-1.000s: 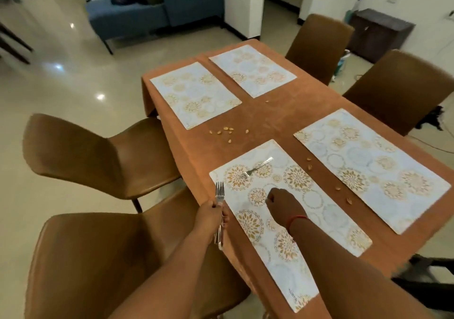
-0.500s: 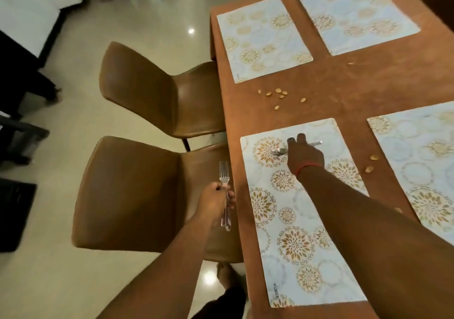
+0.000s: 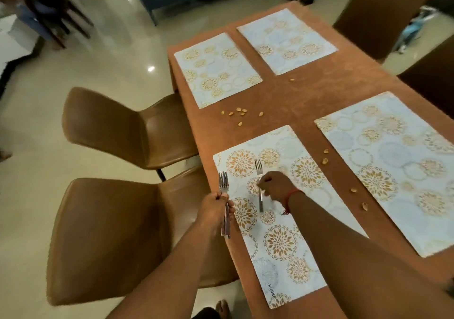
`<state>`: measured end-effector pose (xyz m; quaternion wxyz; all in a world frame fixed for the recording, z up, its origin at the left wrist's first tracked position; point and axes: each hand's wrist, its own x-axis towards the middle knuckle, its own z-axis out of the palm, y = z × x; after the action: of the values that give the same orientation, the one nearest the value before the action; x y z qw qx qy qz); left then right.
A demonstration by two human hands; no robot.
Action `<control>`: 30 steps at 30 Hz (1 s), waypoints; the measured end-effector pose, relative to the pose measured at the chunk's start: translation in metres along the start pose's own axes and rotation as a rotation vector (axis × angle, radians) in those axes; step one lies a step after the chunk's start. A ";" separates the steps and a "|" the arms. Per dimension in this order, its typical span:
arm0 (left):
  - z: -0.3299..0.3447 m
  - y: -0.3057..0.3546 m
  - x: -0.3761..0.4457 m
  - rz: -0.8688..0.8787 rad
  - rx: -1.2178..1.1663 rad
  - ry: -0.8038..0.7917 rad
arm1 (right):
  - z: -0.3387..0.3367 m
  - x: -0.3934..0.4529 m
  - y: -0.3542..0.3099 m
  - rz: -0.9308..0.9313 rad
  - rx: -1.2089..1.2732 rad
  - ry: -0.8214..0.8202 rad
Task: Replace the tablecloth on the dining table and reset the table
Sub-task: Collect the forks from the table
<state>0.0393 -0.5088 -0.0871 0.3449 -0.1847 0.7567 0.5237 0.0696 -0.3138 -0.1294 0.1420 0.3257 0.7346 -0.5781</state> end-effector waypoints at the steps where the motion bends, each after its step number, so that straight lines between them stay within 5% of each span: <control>1: 0.005 0.002 0.000 0.008 0.019 -0.040 | 0.001 -0.015 0.002 0.013 0.112 -0.019; 5: 0.022 0.004 -0.004 0.067 0.147 -0.209 | 0.013 -0.071 0.009 0.029 0.249 0.018; 14: 0.025 -0.040 -0.078 0.238 0.539 -0.742 | 0.076 -0.219 0.051 0.094 0.315 0.556; 24: 0.005 -0.187 -0.212 0.217 0.814 -1.115 | 0.192 -0.400 0.149 0.311 0.746 1.034; 30: -0.015 -0.288 -0.271 0.166 1.001 -1.305 | 0.275 -0.496 0.204 0.421 0.781 1.206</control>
<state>0.4068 -0.6556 -0.0815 0.7167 0.3885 0.5593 0.1504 0.5249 -0.7040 -0.0736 -0.3038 0.7465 0.3483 -0.4787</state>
